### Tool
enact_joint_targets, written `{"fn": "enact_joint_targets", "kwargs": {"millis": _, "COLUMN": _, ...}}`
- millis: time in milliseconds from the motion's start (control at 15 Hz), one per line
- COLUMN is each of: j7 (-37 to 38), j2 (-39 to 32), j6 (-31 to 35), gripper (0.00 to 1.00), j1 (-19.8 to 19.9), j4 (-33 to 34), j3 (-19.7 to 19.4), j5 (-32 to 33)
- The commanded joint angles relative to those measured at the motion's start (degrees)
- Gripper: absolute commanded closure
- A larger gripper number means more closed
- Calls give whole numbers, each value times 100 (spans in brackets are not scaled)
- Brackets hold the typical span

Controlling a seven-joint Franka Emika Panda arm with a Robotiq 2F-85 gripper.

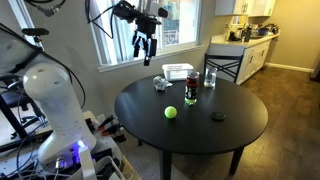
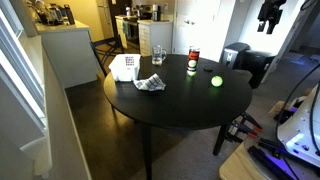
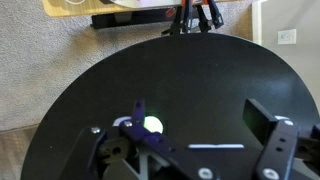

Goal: Put the green tennis ball inside the black container

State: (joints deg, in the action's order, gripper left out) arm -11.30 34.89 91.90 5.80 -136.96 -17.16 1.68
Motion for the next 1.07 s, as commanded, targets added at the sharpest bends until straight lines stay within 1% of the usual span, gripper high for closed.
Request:
{"fn": "enact_joint_targets", "kwargs": {"millis": 0, "j7": -69, "j2": -30, "j6": -7, "gripper": 0, "j1": 146, "j4": 10, "j3": 114, "j5": -59}}
{"fn": "enact_joint_targets", "kwargs": {"millis": 333, "j7": -69, "j2": -30, "j6": -7, "gripper": 0, "j1": 146, "j4": 10, "j3": 114, "j5": -59}}
{"fn": "enact_joint_targets", "kwargs": {"millis": 467, "j7": -61, "j2": -173, "j6": 239, "gripper": 0, "j1": 160, "j4": -50, "j3": 90, "j5": -42}}
{"fn": "enact_joint_targets", "kwargs": {"millis": 667, "j7": -229, "j2": -486, "j6": 900, "gripper": 0, "j1": 153, "j4": -168, "j3": -32, "j5": -69}}
{"fn": "enact_joint_targets", "kwargs": {"millis": 933, "j7": -542, "j2": -1176, "j6": 2221, "gripper": 0, "j1": 122, "j4": -371, "j3": -309, "j5": -376}}
{"fn": "enact_joint_targets", "kwargs": {"millis": 1000, "j7": -644, "j2": -1360, "j6": 2458, "gripper": 0, "j1": 112, "j4": -393, "j3": -342, "j5": -462}}
